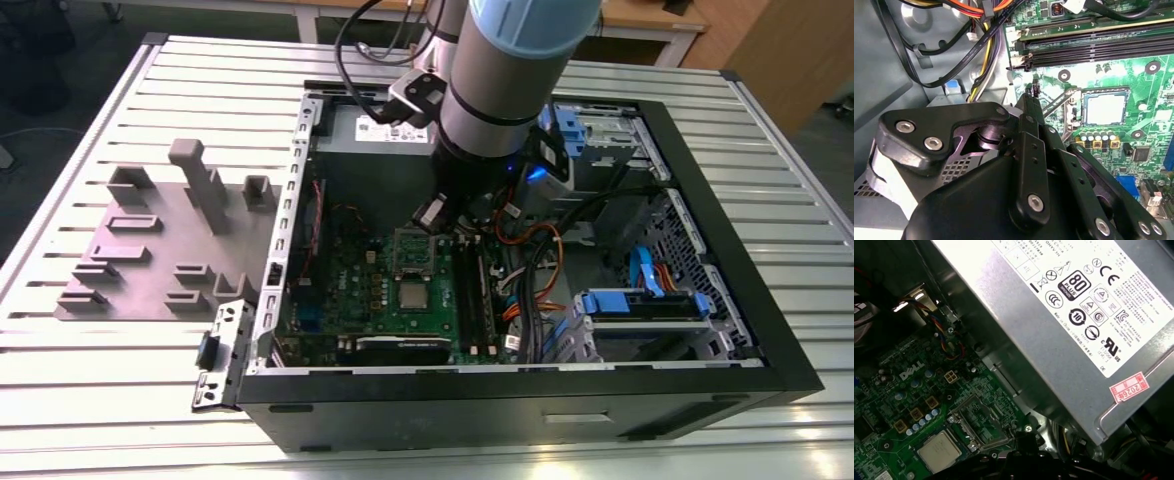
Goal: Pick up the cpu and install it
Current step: 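Close the cpu cover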
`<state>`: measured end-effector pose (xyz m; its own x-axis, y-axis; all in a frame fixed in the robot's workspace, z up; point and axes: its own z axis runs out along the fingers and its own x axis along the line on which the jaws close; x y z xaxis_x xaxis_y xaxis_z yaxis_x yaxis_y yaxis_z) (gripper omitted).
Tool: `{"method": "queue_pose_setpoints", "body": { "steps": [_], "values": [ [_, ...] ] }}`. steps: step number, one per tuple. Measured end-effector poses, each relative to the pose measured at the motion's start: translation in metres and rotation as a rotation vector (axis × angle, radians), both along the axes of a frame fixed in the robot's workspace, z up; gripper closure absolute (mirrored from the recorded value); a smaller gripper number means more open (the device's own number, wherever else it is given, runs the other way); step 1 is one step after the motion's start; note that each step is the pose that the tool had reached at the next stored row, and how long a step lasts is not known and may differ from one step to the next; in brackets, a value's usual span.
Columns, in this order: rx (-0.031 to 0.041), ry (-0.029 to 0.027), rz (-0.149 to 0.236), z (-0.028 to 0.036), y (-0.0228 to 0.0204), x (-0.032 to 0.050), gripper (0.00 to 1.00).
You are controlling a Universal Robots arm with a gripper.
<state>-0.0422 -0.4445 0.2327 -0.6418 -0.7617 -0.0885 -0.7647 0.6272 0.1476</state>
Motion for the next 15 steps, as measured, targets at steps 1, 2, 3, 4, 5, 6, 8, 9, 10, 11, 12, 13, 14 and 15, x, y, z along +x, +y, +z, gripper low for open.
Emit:
{"method": "queue_pose_setpoints", "body": {
  "steps": [1,2,3,4,5,6,8,9,10,11,12,13,14,15],
  "values": [
    [-0.0010,0.0000,0.000,0.0005,0.0000,-0.0001,0.89],
    [-0.0018,0.0000,0.000,0.0010,0.0000,-0.0002,0.89],
    [-0.0026,0.0000,0.000,0.0015,0.0000,-0.0003,0.89],
    [-0.0034,0.0000,0.000,0.0020,0.0000,-0.0004,0.89],
    [-0.0043,-0.0001,0.000,0.0023,0.0000,-0.0004,0.89],
    [-0.0056,-0.0001,0.000,0.0025,0.0000,-0.0006,0.89],
    [-0.0083,0.0000,0.000,0.0032,0.0000,-0.0008,0.89],
    [-0.0092,0.0000,0.000,0.0035,0.0000,-0.0009,0.89],
    [-0.0100,0.0000,0.000,0.0039,0.0000,-0.0010,0.89],
    [-0.0109,0.0000,0.000,0.0044,0.0000,-0.0011,0.89],
    [-0.0116,0.0000,0.000,0.0048,0.0000,-0.0011,0.89],
    [-0.0122,0.0001,0.000,0.0053,-0.0001,-0.0012,0.89],
    [-0.0124,0.0001,0.000,0.0058,-0.0001,-0.0013,0.89],
    [-0.0124,0.0000,0.000,0.0063,0.0000,-0.0014,0.89]
  ]
}}
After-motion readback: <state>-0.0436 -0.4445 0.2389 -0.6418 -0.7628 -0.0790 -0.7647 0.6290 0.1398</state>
